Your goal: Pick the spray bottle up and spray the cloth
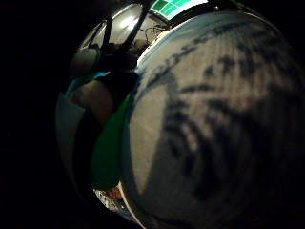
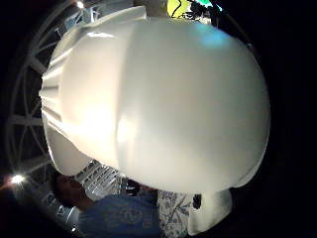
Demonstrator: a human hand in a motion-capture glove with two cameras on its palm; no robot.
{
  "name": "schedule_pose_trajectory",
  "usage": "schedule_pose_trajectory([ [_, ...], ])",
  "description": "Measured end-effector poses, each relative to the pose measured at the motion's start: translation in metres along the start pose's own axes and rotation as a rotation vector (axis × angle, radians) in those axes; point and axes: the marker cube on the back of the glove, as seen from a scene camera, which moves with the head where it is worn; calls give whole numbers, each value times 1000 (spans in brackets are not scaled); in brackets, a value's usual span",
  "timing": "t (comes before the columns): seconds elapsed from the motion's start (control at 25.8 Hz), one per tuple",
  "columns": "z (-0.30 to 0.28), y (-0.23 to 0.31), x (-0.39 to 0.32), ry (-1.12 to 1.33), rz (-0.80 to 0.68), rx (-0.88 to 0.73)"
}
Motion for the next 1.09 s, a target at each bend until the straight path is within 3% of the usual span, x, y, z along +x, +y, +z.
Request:
schedule_pose_trajectory([
  [0.16,4,-9,-8,-27,0,-46],
  [0.5,29,0,-76,-54,-56,-423],
  [1.09,58,19,-109,-91,263,-766],
])
